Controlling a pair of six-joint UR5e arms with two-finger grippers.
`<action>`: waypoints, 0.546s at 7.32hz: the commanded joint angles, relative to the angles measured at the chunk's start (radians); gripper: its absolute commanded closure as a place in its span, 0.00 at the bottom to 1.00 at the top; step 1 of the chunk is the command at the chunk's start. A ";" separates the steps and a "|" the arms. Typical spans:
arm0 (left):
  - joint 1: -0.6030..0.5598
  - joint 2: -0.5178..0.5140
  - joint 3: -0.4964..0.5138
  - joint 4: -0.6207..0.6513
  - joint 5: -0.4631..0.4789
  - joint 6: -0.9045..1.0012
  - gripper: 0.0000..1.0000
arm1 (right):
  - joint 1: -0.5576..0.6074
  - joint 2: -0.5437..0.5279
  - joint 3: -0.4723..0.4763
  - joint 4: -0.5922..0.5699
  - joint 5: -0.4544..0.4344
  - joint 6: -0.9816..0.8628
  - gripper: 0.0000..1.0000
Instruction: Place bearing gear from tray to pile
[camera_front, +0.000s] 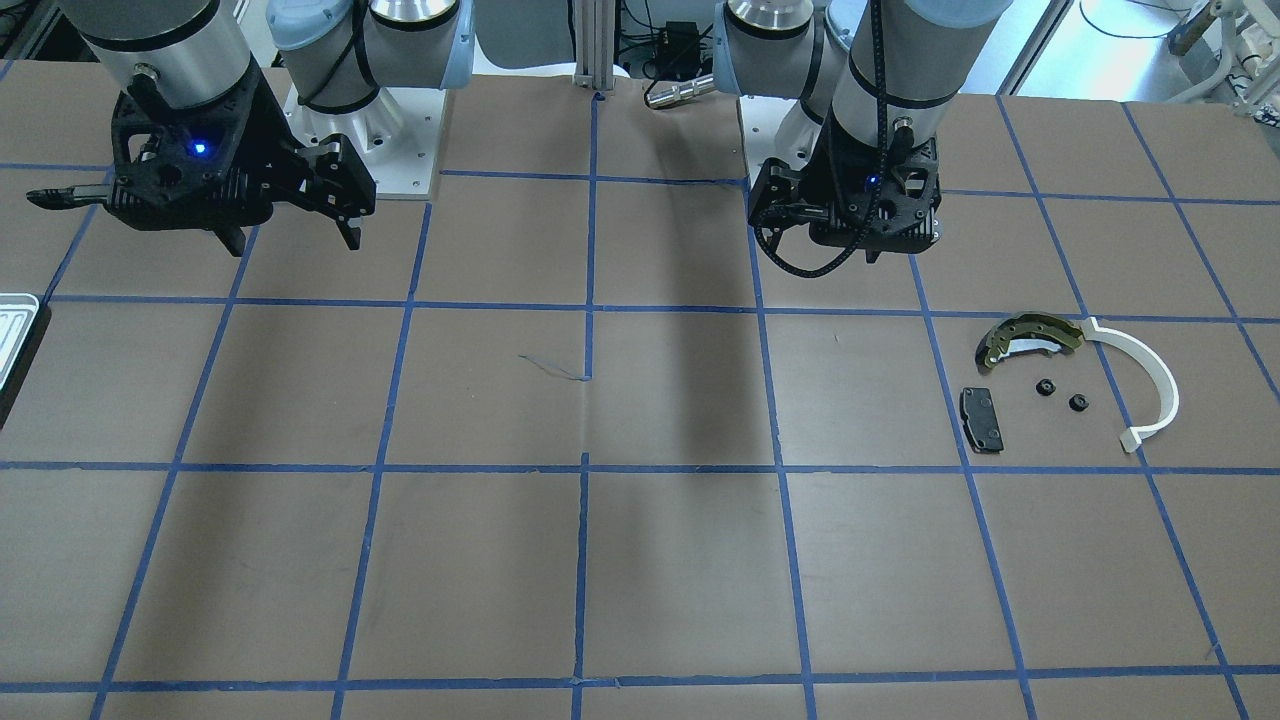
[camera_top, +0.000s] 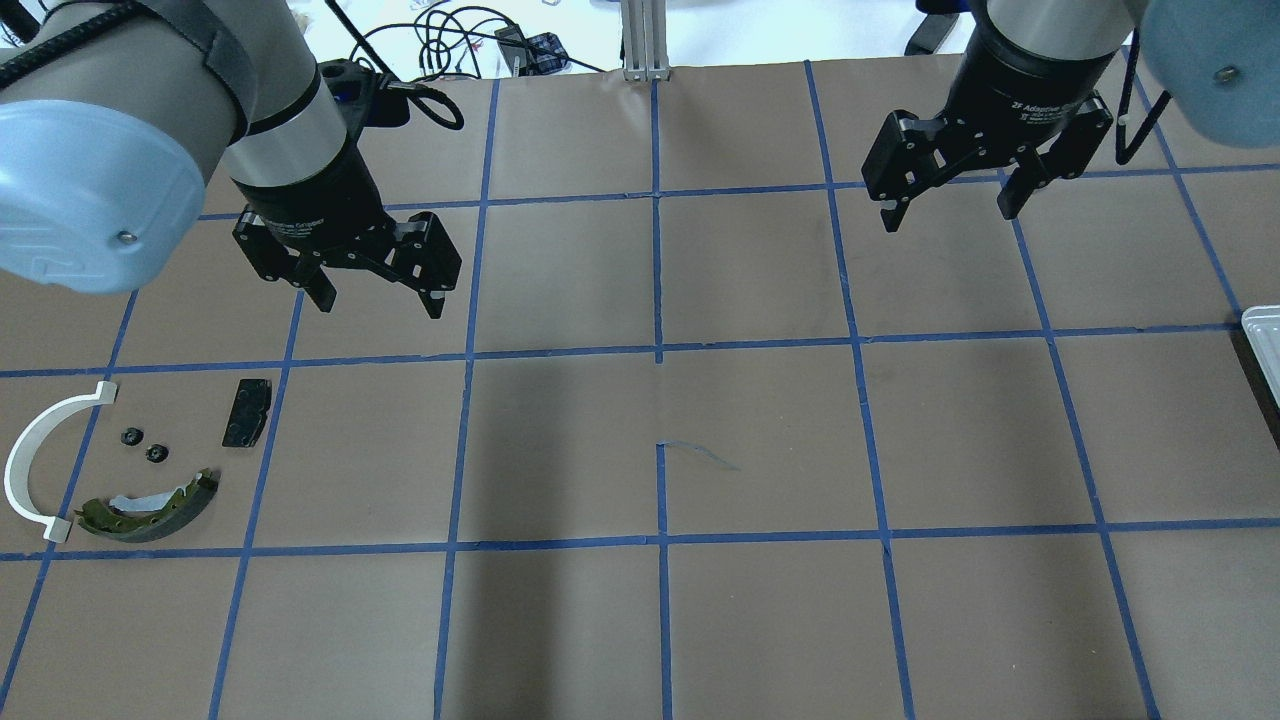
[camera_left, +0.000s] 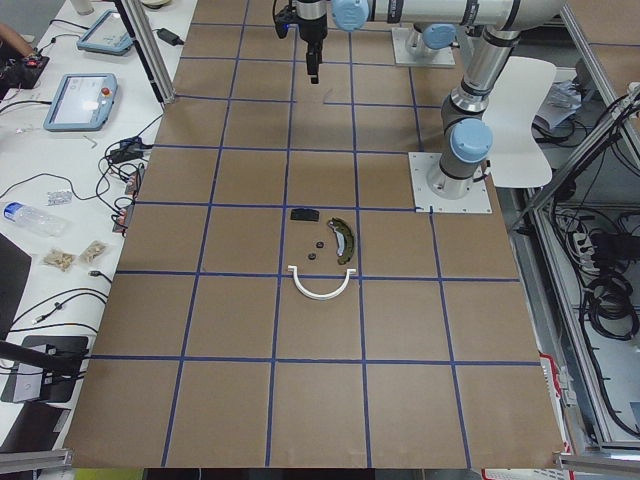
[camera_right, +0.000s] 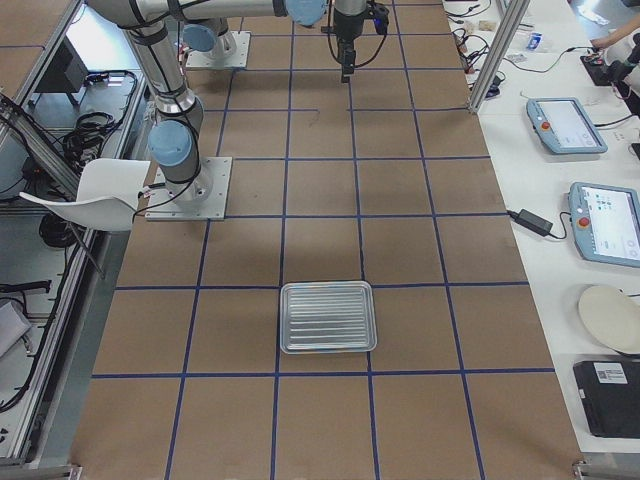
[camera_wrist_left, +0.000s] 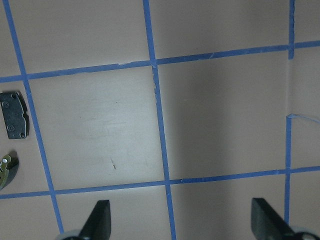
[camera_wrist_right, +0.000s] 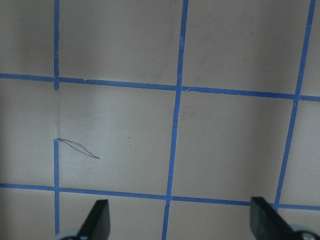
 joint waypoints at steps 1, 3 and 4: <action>-0.001 0.008 -0.001 -0.002 0.001 0.001 0.00 | 0.000 0.000 0.000 0.000 0.000 0.000 0.00; -0.001 0.013 0.000 0.000 -0.002 0.003 0.00 | 0.000 0.000 0.000 0.000 0.000 0.000 0.00; -0.001 0.010 0.000 0.000 -0.004 0.003 0.00 | 0.000 0.000 0.000 0.000 0.000 0.000 0.00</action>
